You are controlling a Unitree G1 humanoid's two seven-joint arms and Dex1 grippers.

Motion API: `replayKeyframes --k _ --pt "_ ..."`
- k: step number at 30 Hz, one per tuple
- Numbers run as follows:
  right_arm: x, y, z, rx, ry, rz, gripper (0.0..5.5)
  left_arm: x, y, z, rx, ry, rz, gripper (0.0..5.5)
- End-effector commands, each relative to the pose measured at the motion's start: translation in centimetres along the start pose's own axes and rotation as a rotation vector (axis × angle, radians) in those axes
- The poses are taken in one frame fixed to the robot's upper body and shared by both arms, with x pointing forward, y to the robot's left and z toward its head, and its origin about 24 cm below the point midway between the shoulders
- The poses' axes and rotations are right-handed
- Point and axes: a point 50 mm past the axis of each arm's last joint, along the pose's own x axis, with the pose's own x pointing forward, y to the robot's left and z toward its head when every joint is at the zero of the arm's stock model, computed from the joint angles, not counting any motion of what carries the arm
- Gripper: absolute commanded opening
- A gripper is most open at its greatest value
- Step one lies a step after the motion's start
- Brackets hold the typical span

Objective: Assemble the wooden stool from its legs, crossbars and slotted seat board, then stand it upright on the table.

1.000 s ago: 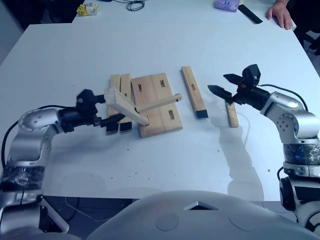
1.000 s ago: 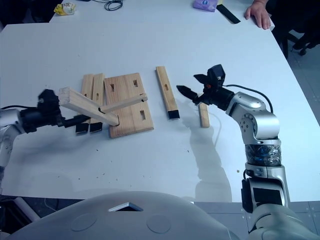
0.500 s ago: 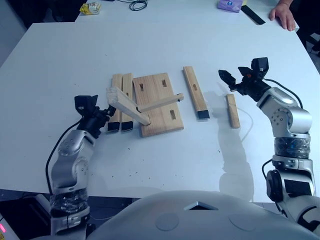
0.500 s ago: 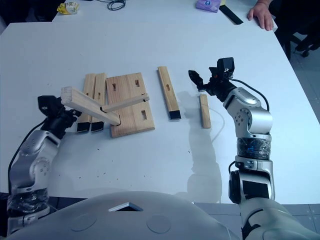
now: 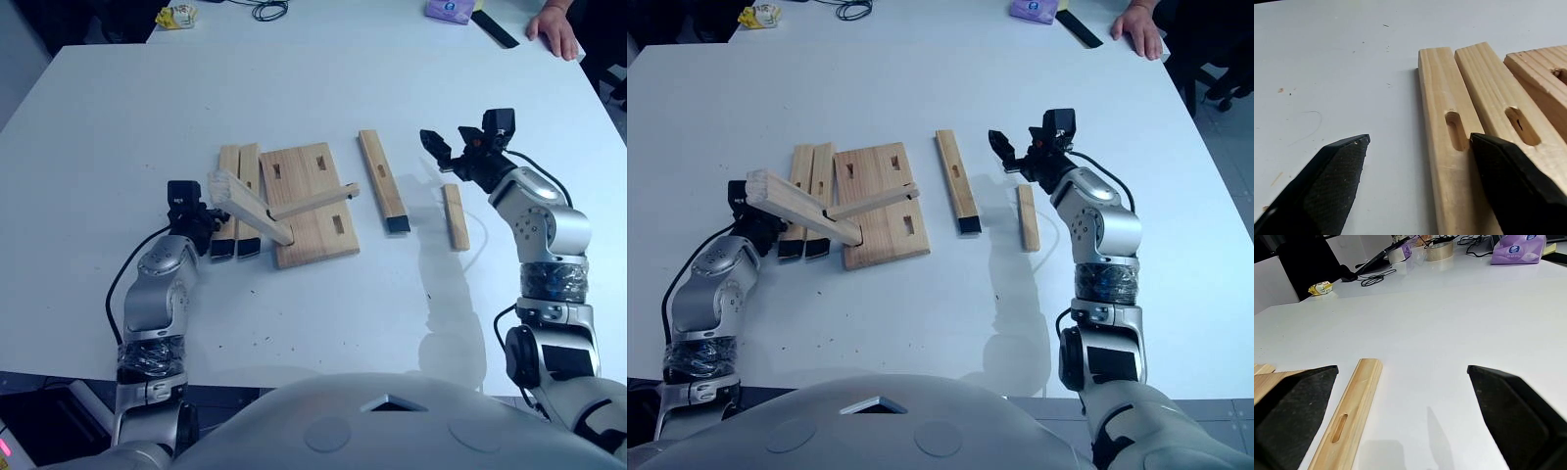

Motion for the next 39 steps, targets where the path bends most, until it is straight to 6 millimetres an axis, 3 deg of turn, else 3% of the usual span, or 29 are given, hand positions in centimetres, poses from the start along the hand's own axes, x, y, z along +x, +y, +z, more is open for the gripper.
replayKeyframes --k 1,5,14,26,36,39 --pt "-0.3 -0.1 -0.4 0.004 0.001 -0.023 4.88 0.0 -0.1 0.6 0.0 0.001 -0.016 3.82" --pt "-0.4 -0.1 -0.8 0.01 0.004 -0.029 4.88 0.0 -0.3 1.1 0.02 0.006 -0.041 3.82" --pt "-0.4 -0.2 -0.9 0.018 0.001 -0.037 4.88 0.0 0.1 -1.0 0.032 0.131 -0.032 3.82" --pt "-0.4 0.0 -1.1 0.024 -0.001 -0.039 4.88 0.0 0.7 -0.5 -0.002 0.147 -0.029 3.82" --pt "-0.5 0.1 -1.5 0.04 -0.007 -0.053 4.88 -0.3 1.3 -1.3 0.065 0.223 -0.027 3.82" --pt "-0.5 0.1 -1.5 0.045 -0.011 -0.059 4.88 -0.1 1.7 -1.9 0.064 0.258 -0.006 3.42"
